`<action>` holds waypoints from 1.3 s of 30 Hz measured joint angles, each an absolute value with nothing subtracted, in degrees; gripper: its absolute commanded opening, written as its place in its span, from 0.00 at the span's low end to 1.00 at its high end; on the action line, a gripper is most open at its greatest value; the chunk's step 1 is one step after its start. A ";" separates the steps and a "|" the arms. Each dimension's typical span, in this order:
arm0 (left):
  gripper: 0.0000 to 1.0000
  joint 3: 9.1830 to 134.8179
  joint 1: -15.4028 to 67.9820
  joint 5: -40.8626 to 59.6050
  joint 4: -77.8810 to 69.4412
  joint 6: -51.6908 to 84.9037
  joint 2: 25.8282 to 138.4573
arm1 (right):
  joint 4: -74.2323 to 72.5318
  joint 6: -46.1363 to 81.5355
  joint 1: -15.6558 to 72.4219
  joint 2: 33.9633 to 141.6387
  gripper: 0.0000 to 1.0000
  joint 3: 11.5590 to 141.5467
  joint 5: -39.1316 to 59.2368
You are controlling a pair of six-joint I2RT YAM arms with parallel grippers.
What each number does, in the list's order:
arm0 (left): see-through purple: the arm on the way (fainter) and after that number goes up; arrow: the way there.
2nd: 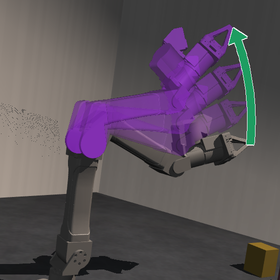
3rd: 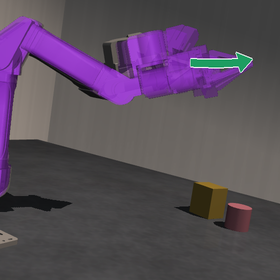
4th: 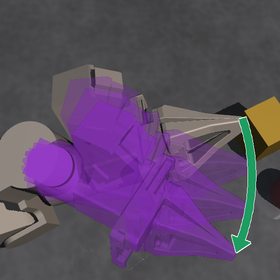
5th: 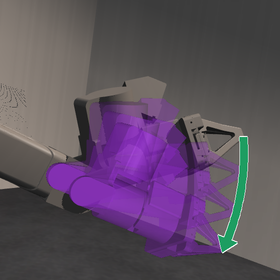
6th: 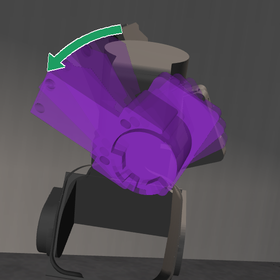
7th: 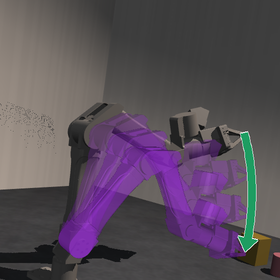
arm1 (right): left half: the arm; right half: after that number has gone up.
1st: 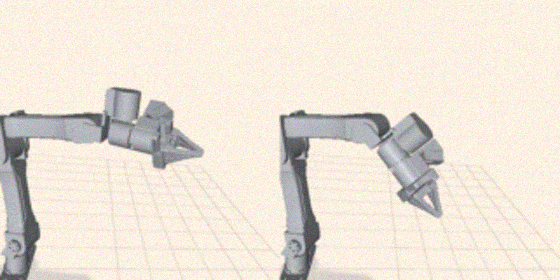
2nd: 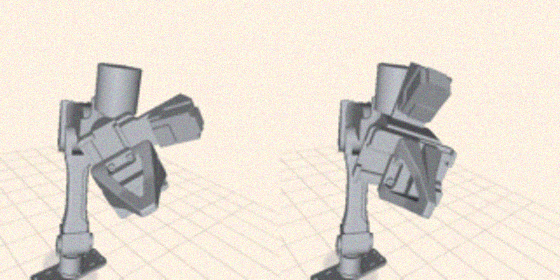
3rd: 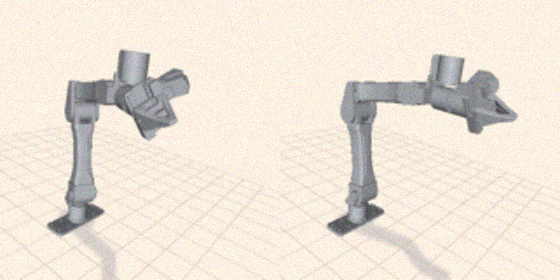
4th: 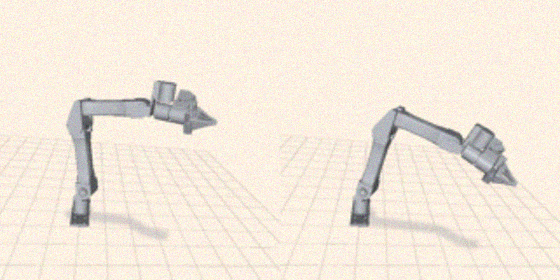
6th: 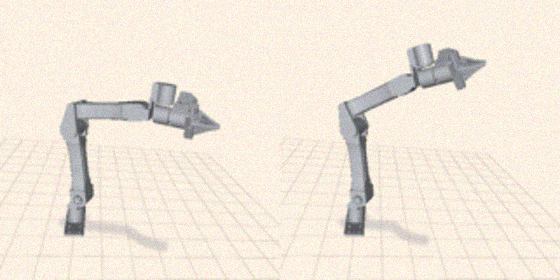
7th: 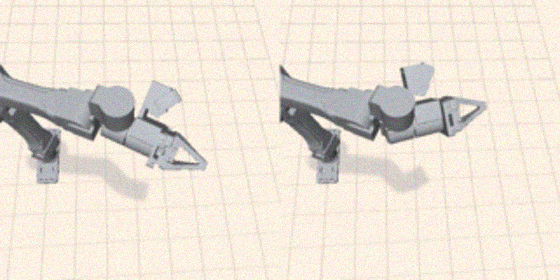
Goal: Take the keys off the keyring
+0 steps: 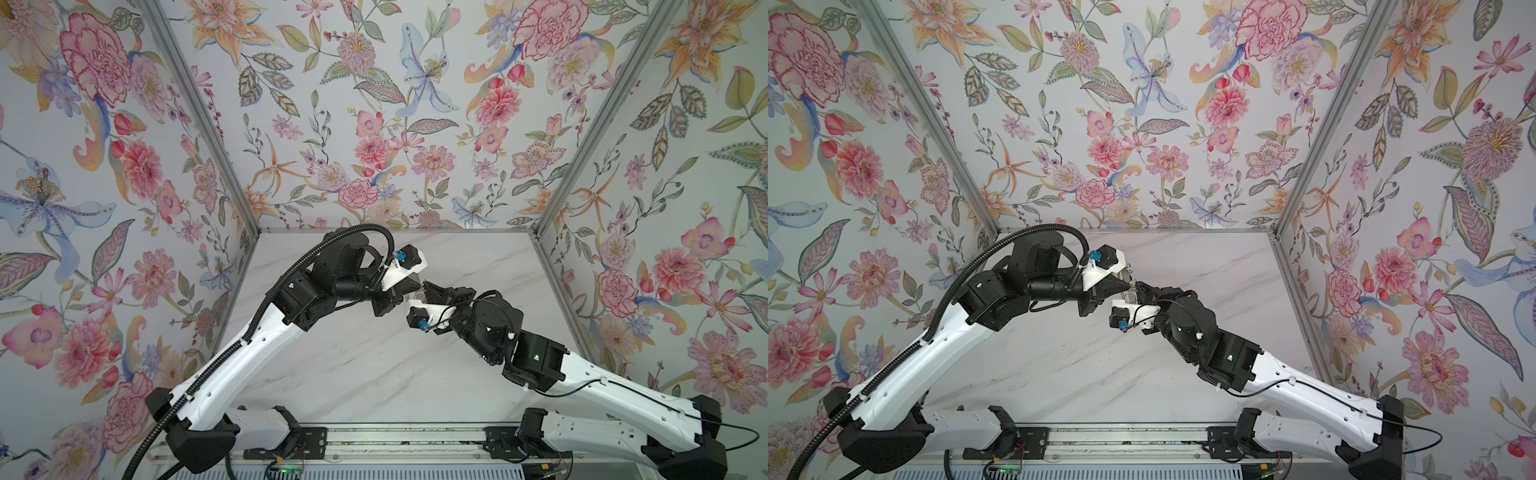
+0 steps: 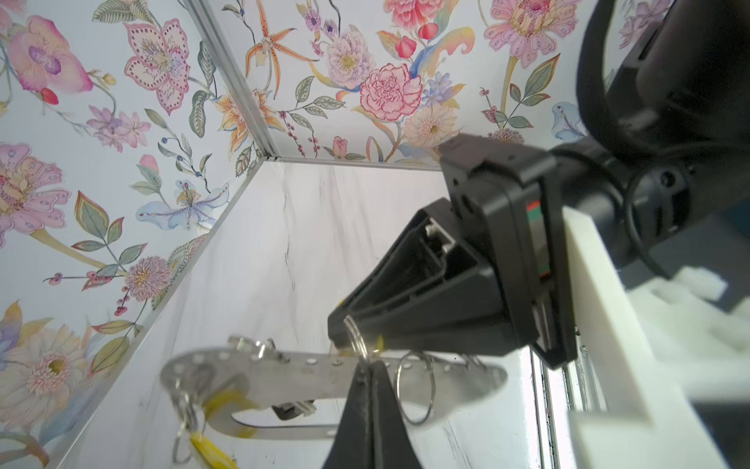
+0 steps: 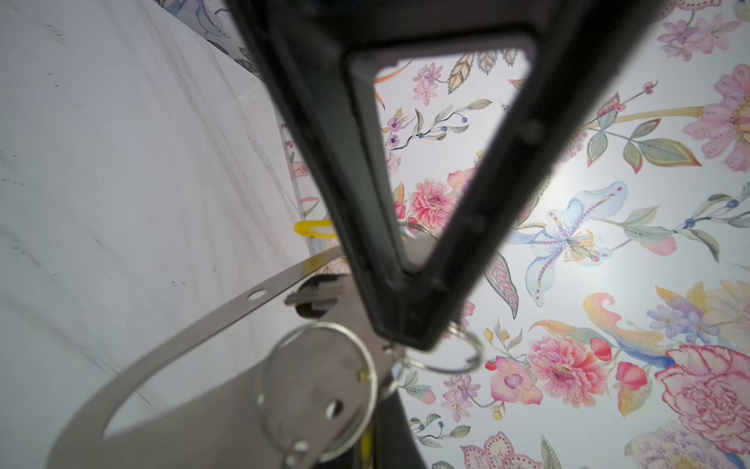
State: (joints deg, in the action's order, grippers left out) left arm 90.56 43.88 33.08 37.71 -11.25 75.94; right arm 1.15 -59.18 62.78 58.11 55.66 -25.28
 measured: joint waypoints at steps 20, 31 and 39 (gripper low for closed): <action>0.00 91.50 43.88 32.58 38.87 -11.86 77.60 | 1.23 -55.68 61.06 48.38 0.00 52.90 -19.75; 0.00 90.13 43.92 32.80 38.98 -11.88 77.60 | 1.17 -54.61 59.90 49.52 0.00 52.90 -16.40; 0.00 90.87 46.85 31.62 41.58 -12.93 79.94 | 1.74 -54.85 59.42 51.29 0.00 53.25 -17.08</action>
